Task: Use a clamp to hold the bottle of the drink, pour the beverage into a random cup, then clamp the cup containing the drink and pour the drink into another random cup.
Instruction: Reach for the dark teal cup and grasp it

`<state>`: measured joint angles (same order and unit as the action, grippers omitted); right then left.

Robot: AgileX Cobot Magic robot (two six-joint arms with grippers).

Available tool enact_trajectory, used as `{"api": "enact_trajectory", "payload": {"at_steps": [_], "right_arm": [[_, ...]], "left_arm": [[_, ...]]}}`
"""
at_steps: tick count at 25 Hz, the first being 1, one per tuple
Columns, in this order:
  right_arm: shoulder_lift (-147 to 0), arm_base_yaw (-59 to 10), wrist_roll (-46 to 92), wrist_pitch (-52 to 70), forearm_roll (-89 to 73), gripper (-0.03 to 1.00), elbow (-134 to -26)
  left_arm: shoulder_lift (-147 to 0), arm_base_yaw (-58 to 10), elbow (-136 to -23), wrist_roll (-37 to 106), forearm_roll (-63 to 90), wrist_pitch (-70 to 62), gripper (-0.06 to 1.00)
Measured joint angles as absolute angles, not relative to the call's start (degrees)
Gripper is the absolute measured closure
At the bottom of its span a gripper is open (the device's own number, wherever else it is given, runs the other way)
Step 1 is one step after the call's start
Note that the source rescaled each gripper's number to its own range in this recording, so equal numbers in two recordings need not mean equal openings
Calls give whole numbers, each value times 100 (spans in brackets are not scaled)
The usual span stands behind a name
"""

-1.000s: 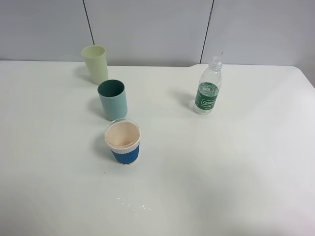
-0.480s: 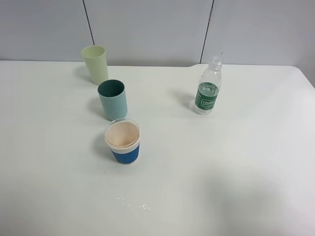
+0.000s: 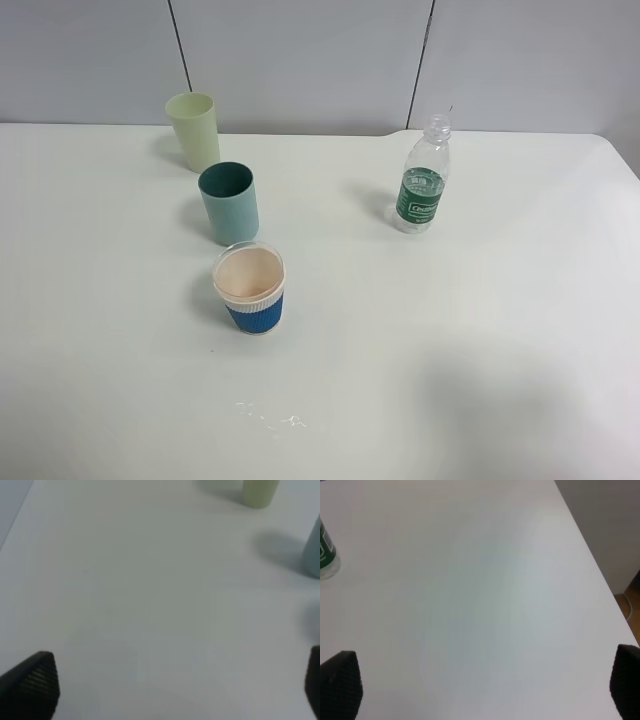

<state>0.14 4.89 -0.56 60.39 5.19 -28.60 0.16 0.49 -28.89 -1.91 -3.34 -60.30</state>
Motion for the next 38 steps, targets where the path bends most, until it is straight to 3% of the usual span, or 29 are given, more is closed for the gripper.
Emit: {"api": "enact_trajectory", "payload": {"at_steps": [38], "right_arm": [[14, 489, -56, 6039, 514, -3, -2860]], "left_arm": [[16, 49, -2889, -191, -329, -6030, -6]]}}
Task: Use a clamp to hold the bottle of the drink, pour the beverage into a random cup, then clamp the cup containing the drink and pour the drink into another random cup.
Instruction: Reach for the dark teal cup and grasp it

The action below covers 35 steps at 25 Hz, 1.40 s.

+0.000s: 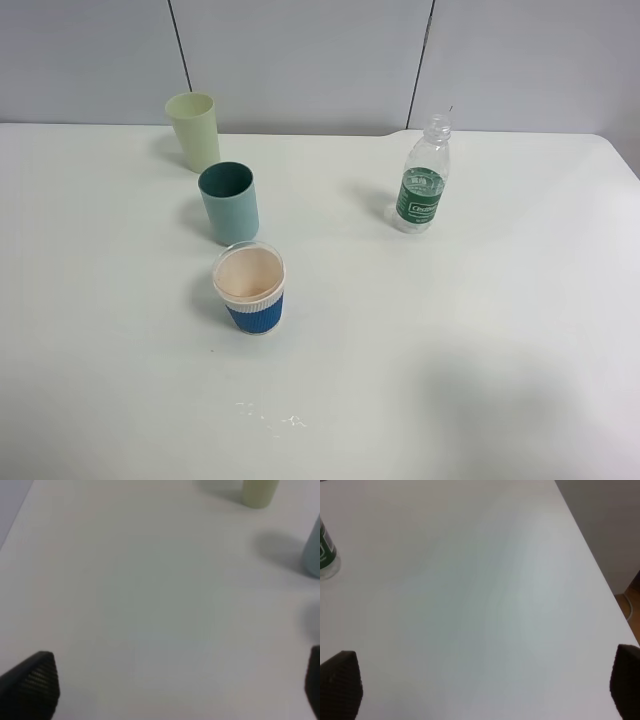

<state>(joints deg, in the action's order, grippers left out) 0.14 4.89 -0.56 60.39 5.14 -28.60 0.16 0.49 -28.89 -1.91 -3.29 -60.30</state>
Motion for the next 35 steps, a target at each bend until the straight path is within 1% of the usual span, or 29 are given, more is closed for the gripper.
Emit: {"api": "enact_trajectory", "payload": {"at_steps": [35], "right_arm": [[14, 489, -62, 6039, 514, -3, -2860]], "left_arm": [[16, 49, -2889, -191, -343, -6030, -6]]}}
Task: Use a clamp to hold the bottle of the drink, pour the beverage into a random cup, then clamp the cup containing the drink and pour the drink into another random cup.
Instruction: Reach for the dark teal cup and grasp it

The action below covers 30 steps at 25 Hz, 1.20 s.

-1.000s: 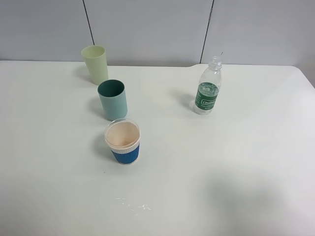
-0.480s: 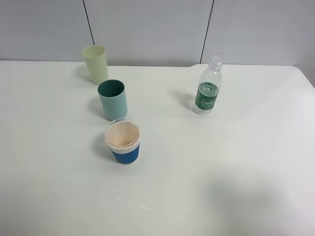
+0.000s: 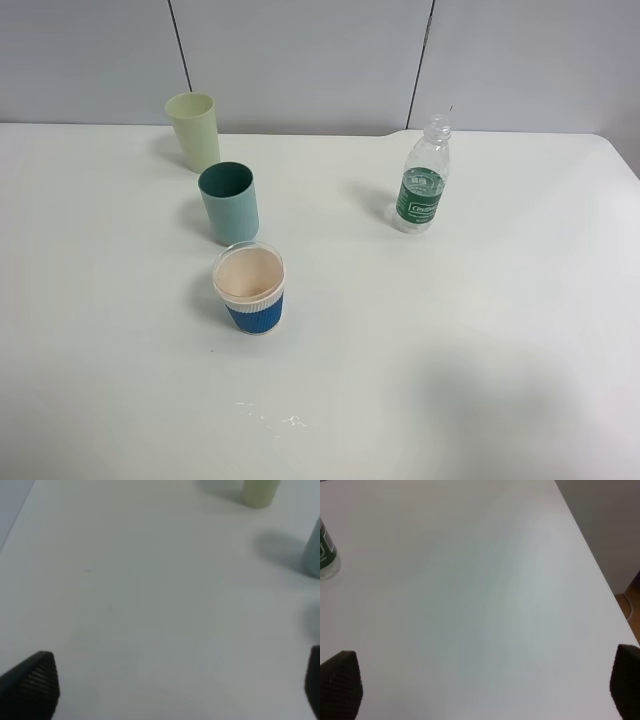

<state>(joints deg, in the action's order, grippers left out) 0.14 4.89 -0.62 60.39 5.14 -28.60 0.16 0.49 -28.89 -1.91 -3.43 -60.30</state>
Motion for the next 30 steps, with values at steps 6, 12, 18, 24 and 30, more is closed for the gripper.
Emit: {"api": "enact_trajectory", "payload": {"at_steps": [6, 12, 18, 24, 30], "right_arm": [[14, 489, -62, 6039, 514, -3, -2860], [14, 489, -62, 6039, 514, -3, -2860], [14, 489, -62, 6039, 514, -3, -2860], [14, 489, -62, 6039, 514, -3, -2860], [14, 489, -62, 6039, 514, -3, -2860]], "left_arm": [[16, 49, -2889, -191, -343, -6030, -6], [16, 49, -2889, -191, -343, -6030, -6], [16, 49, -2889, -191, -343, -6030, -6], [16, 49, -2889, -223, -346, -6030, -6], [16, 49, -2889, -292, -415, -6030, -6]]}}
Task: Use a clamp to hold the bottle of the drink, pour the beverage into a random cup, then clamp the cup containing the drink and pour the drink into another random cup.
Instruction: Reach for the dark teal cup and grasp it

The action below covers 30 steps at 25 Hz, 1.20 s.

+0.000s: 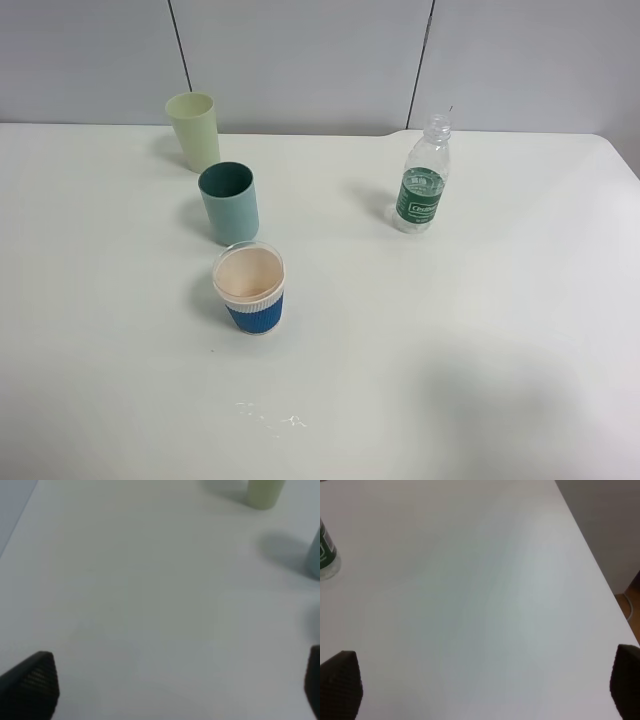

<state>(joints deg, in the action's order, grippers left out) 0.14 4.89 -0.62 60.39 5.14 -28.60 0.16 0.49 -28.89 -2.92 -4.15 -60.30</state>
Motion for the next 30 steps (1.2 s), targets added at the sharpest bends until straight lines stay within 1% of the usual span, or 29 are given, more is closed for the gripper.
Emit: {"api": "enact_trajectory", "payload": {"at_steps": [3, 7, 18, 30], "right_arm": [[14, 489, -62, 6039, 514, -3, -2860], [14, 489, -62, 6039, 514, -3, -2860], [14, 489, -62, 6039, 514, -3, -2860], [14, 489, -62, 6039, 514, -3, -2860]], "left_arm": [[-83, 49, -2889, -170, -415, -6030, -6], [-646, 49, -2974, -100, -454, -5831, -6], [-2538, 49, -3093, 88, -475, -3888, -6], [-4522, 49, -3093, 138, -457, -2465, -6]]}}
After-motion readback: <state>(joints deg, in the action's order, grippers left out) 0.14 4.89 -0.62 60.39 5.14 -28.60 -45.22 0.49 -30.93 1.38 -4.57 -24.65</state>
